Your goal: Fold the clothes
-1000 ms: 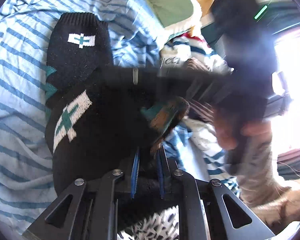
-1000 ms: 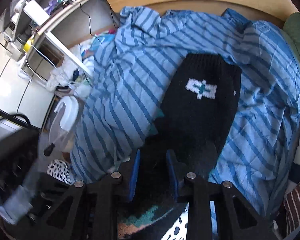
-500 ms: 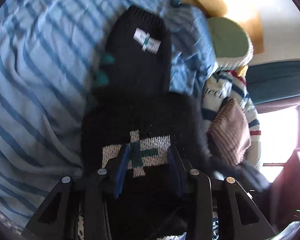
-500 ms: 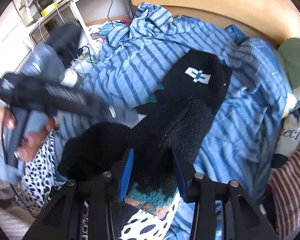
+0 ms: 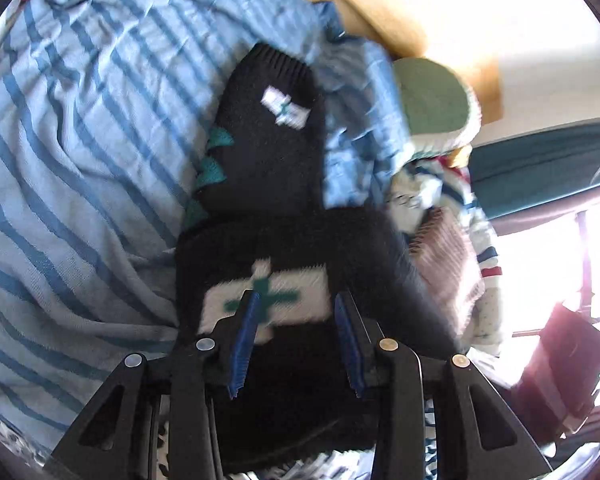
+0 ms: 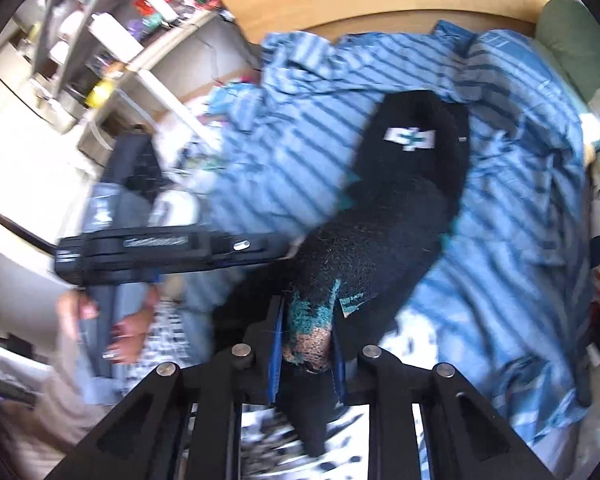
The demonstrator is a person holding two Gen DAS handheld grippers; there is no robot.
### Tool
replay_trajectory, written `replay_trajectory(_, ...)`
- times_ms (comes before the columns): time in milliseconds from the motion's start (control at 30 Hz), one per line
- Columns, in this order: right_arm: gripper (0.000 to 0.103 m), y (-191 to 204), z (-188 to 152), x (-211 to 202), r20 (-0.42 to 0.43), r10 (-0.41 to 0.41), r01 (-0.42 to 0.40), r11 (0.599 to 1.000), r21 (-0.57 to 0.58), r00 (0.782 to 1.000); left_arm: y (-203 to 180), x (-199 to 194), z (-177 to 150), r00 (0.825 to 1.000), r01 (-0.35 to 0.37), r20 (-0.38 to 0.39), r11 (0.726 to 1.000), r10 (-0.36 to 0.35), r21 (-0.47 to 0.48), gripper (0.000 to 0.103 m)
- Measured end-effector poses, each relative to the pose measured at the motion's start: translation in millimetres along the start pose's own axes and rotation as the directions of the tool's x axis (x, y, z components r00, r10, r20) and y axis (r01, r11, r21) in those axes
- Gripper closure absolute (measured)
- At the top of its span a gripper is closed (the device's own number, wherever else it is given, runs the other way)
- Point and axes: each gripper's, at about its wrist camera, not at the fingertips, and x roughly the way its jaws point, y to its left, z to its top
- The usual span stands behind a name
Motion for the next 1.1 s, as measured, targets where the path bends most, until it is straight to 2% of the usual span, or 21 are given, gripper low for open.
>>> replay_trajectory(33,0.081,2.8,-5.6,-1.5,-0.002,0.013,-0.013,1.000,0.010,1.000,-1.2,-2.2,0.3,1.000,-0.008,0.003,1.000,0.008,0.008,0.063)
replay_trajectory(100,0.080,-1.6,-14.3,4.9,-0.027,-0.015,0.016,1.000,0.024,1.000,-3.7,-6.7,0.9,1.000,-0.023,0.009,0.999,0.023,0.024,0.063)
replay_trajectory(133,0.076,-6.5,-18.2,10.0,-0.043,-0.028,0.030,0.999,0.041,0.999,-4.9,-9.0,1.1,0.999,-0.031,0.012,0.999,0.031,0.032,0.063)
replay_trajectory(200,0.064,-16.1,-26.2,20.0,-0.076,-0.054,0.059,0.996,0.073,0.996,-10.6,19.1,-4.6,0.994,-0.087,-0.066,0.993,0.092,0.081,0.063)
replay_trajectory(333,0.032,-40.3,-35.2,7.5,-0.032,0.062,-0.052,0.963,0.265,0.998,-16.0,21.9,-10.1,0.993,-0.116,-0.015,0.989,0.118,0.088,0.063)
replay_trajectory(400,0.033,-51.5,-39.2,-0.6,-0.003,0.112,-0.104,0.932,0.346,0.994,-15.5,21.3,-7.5,0.993,-0.111,-0.024,0.992,0.113,0.066,0.063)
replay_trajectory(433,0.034,-56.4,-37.0,-6.2,0.021,0.111,-0.111,0.924,0.365,0.994,-15.4,21.5,-6.2,0.993,-0.111,-0.031,0.992,0.112,0.059,0.063)
replay_trajectory(533,0.033,-63.5,-17.1,-14.2,0.093,0.117,-0.143,0.919,0.368,0.989,-12.7,16.3,-5.1,0.996,-0.087,-0.031,0.996,0.088,0.035,0.063)
replay_trajectory(600,0.029,-69.0,-0.6,-6.7,0.103,0.151,-0.179,0.906,0.382,0.983,-9.6,11.6,-5.0,0.998,-0.062,-0.029,0.998,0.062,0.014,0.063)
replay_trajectory(633,0.029,-72.3,8.8,3.9,0.081,0.147,-0.167,0.905,0.391,0.986,-8.1,9.3,-4.9,0.998,-0.049,-0.028,0.999,0.050,0.004,0.063)
replay_trajectory(667,0.036,-75.8,15.7,20.6,0.014,0.092,-0.089,0.907,0.411,0.996,-7.1,8.4,-6.3,0.999,-0.038,-0.025,0.999,0.038,0.001,0.063)
replay_trajectory(700,0.052,-79.3,22.5,37.4,-0.056,0.036,-0.008,0.905,0.425,0.998,-5.4,6.4,-6.9,0.999,-0.027,-0.022,1.000,0.027,-0.002,0.063)
replay_trajectory(733,0.071,-81.1,26.6,45.2,-0.064,0.032,-0.001,0.899,0.438,0.997,-3.6,3.1,-7.9,0.999,-0.030,-0.020,1.000,0.030,0.000,0.063)
replay_trajectory(767,0.079,-80.6,31.7,43.8,-0.022,0.041,-0.027,0.898,0.438,0.999,-1.9,-0.2,-9.0,0.999,-0.034,-0.019,0.999,0.034,0.002,0.063)
replay_trajectory(800,0.080,-78.0,35.2,35.3,0.024,0.037,-0.043,0.910,0.412,0.999,-0.9,-2.6,-8.5,0.999,-0.035,-0.016,0.999,0.035,0.006,0.063)
replay_trajectory(867,0.080,-68.6,45.0,22.2,0.080,-0.003,-0.025,0.940,0.340,0.997,1.1,-7.4,-7.5,0.999,-0.039,-0.011,0.999,0.039,0.012,0.063)
replay_trajectory(933,0.078,-73.3,44.5,29.6,0.024,-0.038,0.028,0.942,0.335,0.999,1.9,0.0,-4.3,0.997,-0.051,-0.052,0.999,0.052,0.014,0.063)
replay_trajectory(967,0.070,-78.2,39.3,37.8,-0.023,-0.044,0.049,0.940,0.339,0.999,1.3,7.1,-3.9,0.995,-0.066,-0.075,0.998,0.068,0.019,0.063)
replay_trajectory(1000,0.064,-84.4,28.7,38.2,-0.028,-0.023,0.031,0.929,0.368,0.999,-0.8,14.4,-5.1,0.992,-0.080,-0.094,0.996,0.083,0.039,0.063)
replay_trajectory(1033,0.053,-90.7,18.0,38.4,-0.031,0.000,0.013,0.917,0.398,1.000,-3.9,16.9,-6.7,0.992,-0.088,-0.089,0.994,0.093,0.061,0.063)
replay_trajectory(1100,0.042,-103.6,-5.6,24.9,0.010,0.118,-0.107,0.861,0.498,0.993,-8.5,18.4,-8.9,0.992,-0.098,-0.076,0.991,0.105,0.092,0.063)
